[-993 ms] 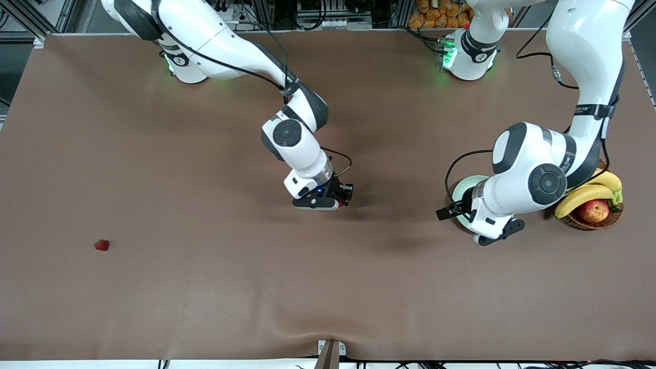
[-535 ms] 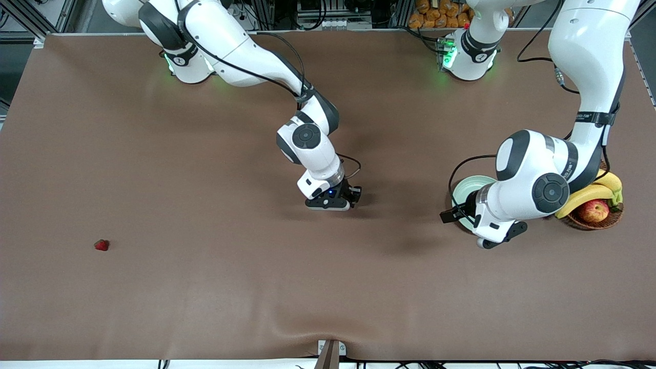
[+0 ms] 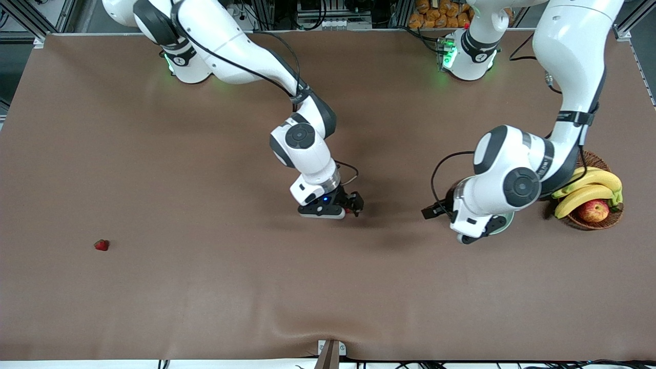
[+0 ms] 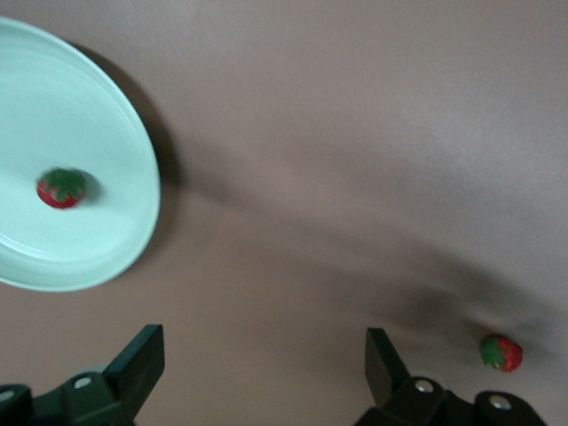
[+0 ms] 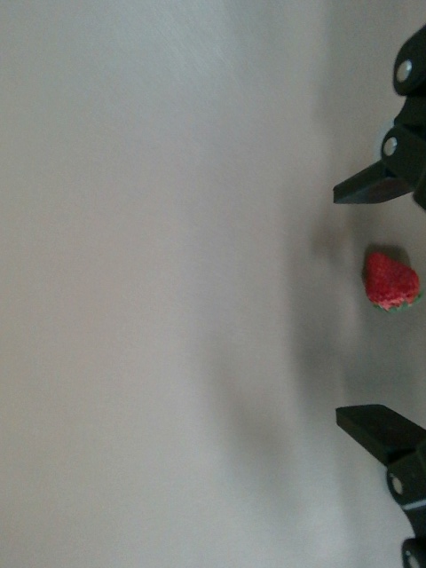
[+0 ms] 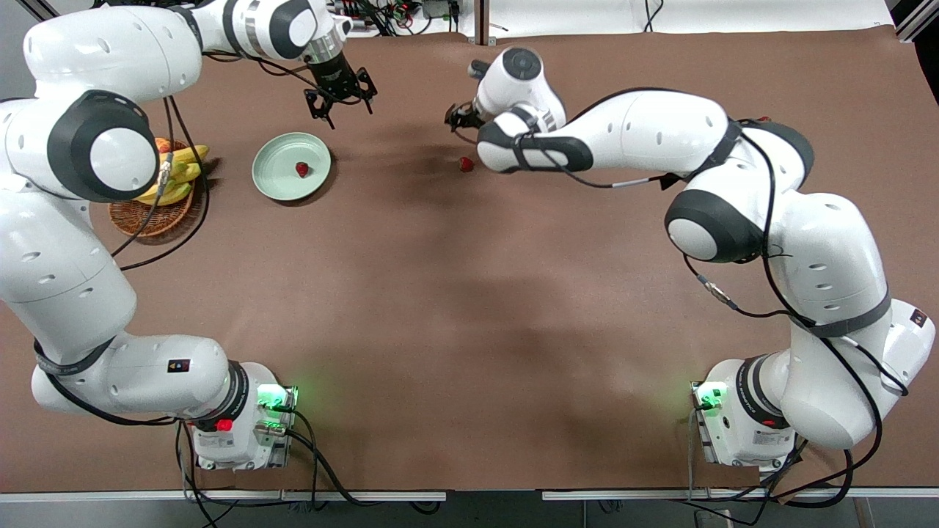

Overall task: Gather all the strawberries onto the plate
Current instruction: 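Reach the left gripper to the strawberry while the right gripper reaches another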

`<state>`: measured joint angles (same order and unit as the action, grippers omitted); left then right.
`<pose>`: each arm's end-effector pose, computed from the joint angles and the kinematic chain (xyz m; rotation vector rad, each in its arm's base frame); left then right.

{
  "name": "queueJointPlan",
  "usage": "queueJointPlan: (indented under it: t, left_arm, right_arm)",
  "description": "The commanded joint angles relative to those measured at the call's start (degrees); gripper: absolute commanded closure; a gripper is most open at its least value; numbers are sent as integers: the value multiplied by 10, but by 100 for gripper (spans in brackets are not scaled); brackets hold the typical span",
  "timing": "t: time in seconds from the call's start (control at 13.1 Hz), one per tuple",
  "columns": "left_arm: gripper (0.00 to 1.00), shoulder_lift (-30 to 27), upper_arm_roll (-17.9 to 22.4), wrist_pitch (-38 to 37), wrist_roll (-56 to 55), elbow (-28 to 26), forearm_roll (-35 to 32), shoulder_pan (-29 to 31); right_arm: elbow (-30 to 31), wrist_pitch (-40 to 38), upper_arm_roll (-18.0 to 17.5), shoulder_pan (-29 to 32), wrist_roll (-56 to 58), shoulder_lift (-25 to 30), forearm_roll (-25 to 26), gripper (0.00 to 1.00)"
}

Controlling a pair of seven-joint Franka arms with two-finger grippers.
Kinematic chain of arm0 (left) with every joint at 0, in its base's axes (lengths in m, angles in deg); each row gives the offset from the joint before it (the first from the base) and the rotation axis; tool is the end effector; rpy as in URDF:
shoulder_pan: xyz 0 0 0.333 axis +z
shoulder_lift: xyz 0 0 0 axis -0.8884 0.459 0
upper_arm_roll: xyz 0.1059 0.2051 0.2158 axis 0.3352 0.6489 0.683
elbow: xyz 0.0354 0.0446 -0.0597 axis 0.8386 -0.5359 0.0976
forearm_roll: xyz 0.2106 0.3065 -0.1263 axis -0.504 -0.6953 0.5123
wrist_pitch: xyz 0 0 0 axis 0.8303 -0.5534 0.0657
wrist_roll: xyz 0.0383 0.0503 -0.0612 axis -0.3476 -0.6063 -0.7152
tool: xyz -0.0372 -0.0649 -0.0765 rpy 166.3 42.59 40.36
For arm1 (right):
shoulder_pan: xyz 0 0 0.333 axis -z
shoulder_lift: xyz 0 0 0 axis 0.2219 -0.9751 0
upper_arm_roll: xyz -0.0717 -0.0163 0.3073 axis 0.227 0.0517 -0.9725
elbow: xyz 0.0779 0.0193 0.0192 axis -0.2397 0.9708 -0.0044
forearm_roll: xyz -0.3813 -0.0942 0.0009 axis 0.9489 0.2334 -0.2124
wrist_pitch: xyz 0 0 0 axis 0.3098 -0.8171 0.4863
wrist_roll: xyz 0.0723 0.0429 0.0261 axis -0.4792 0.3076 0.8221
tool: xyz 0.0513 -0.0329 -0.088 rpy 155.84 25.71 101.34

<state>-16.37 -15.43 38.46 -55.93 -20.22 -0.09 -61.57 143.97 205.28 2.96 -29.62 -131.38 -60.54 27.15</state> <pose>0.6258 -0.2180 0.3132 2.9818 0.6863 -0.3134 0.5791 0.5026 0.2588 -2.8197 0.2669 -0.3865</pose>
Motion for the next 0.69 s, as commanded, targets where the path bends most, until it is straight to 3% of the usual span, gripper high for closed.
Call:
queueJointPlan:
  t: [0.0,0.38,0.61]
  left_arm:
    - [0,19,2,2,-48,21,7,-28]
    - [0,57,2,50,-113,51,7,-86]
    - [0,93,2,73,-198,89,7,-130]
  right_arm:
    - [12,-88,18,16,15,65,12,0]
    - [13,-239,18,108,184,148,11,0]
    - [13,-281,18,173,249,169,10,0]
